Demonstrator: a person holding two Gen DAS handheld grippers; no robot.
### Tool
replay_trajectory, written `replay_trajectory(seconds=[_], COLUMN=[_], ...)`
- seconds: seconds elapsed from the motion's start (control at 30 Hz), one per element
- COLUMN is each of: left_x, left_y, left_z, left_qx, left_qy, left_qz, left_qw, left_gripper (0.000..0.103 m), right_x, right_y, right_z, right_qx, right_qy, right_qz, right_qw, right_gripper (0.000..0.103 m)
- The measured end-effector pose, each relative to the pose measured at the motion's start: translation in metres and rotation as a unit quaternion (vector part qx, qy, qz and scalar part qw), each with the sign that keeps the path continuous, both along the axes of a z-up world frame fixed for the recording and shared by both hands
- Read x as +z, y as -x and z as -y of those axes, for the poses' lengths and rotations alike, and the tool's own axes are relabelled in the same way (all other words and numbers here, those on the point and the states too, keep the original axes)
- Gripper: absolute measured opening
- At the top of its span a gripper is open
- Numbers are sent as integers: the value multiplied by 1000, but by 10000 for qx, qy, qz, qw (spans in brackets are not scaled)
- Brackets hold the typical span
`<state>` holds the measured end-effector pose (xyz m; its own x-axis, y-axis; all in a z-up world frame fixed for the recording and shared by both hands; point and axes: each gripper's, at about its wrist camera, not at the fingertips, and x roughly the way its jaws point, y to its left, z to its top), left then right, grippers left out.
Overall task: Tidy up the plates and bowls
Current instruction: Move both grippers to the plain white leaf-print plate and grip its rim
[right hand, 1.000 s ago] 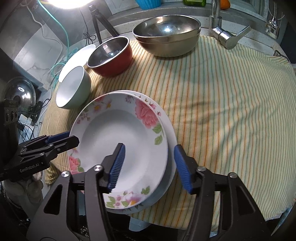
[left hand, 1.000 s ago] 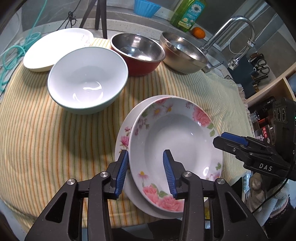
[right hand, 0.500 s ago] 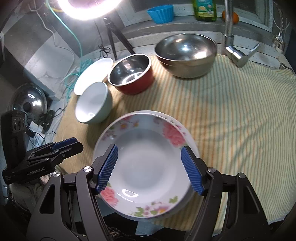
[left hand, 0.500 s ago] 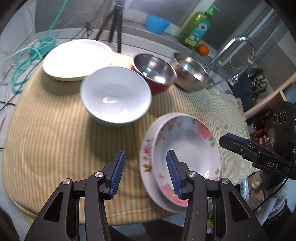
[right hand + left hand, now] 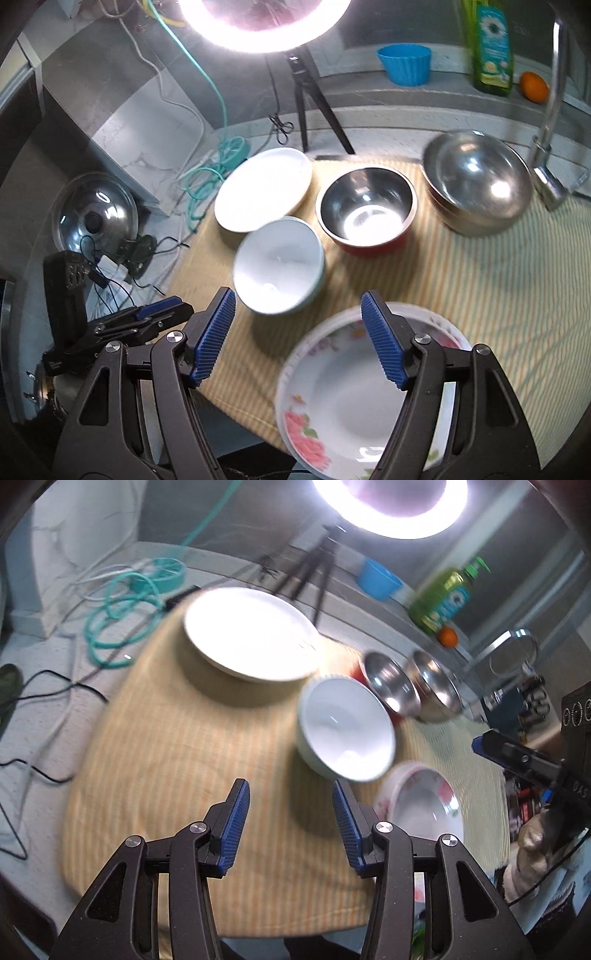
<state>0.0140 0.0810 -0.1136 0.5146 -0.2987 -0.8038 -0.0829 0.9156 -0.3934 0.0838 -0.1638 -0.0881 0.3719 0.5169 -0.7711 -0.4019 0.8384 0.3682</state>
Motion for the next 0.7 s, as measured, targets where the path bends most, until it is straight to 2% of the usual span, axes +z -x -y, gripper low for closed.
replay_trajectory(seconds=[0.27, 0.47, 0.57, 0.6, 0.67, 0.7], left_x=[11, 8, -3, -7, -13, -16], left_y=[-36, -72, -95, -100, -113, -119], left_z=[-61, -90, -96, -97, -97, -96], left_qx=[251, 115, 21, -7, -55, -82], left_qy=[-70, -95, 43, 77, 111, 107], left_qz=[233, 198, 79, 42, -16, -35], left_qw=[9994, 9997, 10000, 10000, 9999, 9999], left_gripper=[45, 45, 43, 42, 42, 42], right_x=[3, -6, -11, -13, -20, -25], right_y=[-36, -68, -88, -96, -111, -118], right_z=[-43, -63, -68, -69, -72, -73], right_qx=[25, -211, -403, -464, -582, -615], right_qy=[-353, -459, -553, -578, -574, -591], right_qz=[-172, -367, -511, -572, -721, -813], right_qw=[9992, 9980, 9963, 9956, 9940, 9930], right_gripper=[73, 73, 73, 72, 61, 61])
